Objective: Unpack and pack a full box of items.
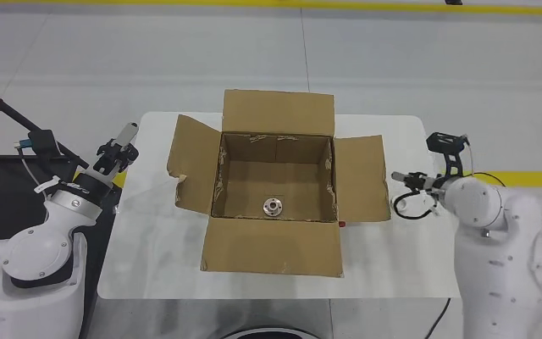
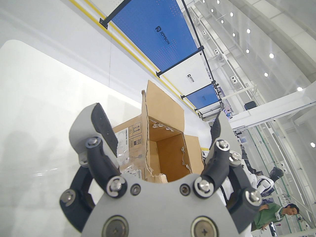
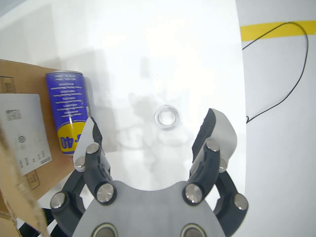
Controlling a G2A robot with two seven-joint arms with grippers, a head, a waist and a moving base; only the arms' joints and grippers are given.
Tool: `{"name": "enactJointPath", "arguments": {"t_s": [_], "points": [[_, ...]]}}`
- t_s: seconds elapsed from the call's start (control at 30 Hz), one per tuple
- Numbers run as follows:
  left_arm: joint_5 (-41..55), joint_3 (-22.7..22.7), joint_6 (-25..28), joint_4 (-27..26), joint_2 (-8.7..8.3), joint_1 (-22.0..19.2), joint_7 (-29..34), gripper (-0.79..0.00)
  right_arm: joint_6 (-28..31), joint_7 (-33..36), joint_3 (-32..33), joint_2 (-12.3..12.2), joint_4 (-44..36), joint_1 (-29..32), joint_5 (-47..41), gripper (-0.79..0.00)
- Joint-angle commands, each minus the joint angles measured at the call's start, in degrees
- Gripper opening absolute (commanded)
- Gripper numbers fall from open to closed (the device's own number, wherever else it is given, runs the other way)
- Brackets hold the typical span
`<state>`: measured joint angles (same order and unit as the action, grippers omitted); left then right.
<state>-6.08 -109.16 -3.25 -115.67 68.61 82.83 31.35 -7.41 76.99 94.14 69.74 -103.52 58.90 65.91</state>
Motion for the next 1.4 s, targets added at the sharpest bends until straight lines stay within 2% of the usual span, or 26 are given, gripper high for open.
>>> {"name": "enactJointPath", "arguments": {"t_s": [0.0,0.2,0.43,0.6,0.83,1.37], "points": [[0.0,0.0,0.0,0.0,0.00,0.0,0.0,0.000,0.1,-0.1,-0.6,-0.1,-4.0,0.2,0.6,0.000],[0.0,0.0,0.0,0.0,0.00,0.0,0.0,0.000,2.4,0.1,-4.8,-0.1,-10.9,-1.9,1.3,0.000],[0.0,0.0,0.0,0.0,0.00,0.0,0.0,0.000,7.8,-1.2,-10.3,-0.1,-13.7,-5.5,-2.2,0.000],[0.0,0.0,0.0,0.0,0.00,0.0,0.0,0.000,11.9,-2.3,-13.4,0.0,-12.6,-8.0,-6.8,0.000],[0.0,0.0,0.0,0.0,0.00,0.0,0.0,0.000,14.7,-3.0,-18.4,0.3,-7.9,-12.3,-11.5,0.000],[0.0,0.0,0.0,0.0,0.00,0.0,0.0,0.000,14.7,-3.0,-18.4,0.3,-7.9,-12.3,-11.5,0.000]]}}
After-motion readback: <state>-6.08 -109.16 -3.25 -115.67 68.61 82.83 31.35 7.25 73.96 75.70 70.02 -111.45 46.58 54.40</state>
